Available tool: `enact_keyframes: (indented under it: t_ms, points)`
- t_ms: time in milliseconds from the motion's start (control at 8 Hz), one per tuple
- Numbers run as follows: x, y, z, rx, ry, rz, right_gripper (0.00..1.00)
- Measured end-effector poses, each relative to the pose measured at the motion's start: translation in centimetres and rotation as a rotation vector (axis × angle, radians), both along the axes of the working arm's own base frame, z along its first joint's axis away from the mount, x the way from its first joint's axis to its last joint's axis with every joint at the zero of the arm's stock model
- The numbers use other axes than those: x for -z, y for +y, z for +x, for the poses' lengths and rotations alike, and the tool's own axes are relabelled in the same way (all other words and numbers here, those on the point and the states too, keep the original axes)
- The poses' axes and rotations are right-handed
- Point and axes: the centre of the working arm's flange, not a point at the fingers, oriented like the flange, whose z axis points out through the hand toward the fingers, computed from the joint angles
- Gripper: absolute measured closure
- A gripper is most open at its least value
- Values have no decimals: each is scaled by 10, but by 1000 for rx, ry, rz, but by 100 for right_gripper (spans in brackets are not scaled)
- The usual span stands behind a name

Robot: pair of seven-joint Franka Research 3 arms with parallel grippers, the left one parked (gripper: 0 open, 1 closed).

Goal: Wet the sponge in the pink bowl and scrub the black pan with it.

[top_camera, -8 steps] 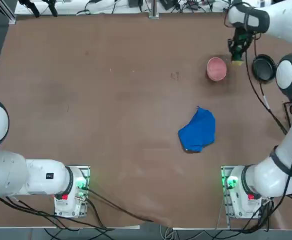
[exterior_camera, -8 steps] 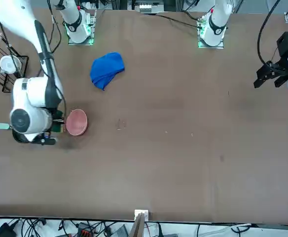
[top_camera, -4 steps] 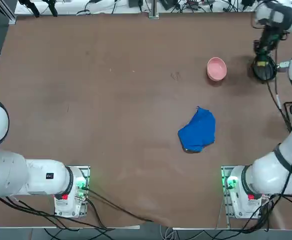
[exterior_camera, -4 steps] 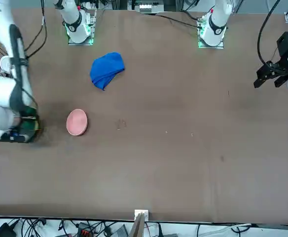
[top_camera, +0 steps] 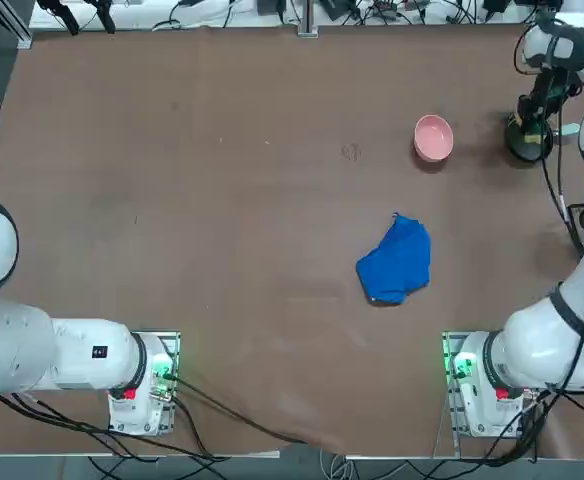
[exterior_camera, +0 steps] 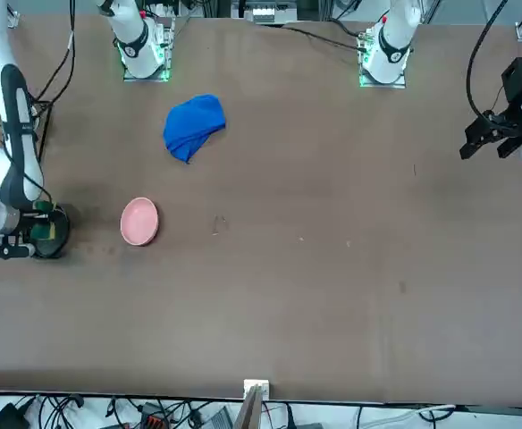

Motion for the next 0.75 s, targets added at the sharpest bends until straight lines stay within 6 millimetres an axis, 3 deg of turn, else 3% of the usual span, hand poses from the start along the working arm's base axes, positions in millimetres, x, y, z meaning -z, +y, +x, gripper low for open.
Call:
enact_keyframes:
  t_ms: [375,750]
  points:
    - [27,-31,-10,12,4,5,62]
    - [51,-40,-11,19,-21,9,62]
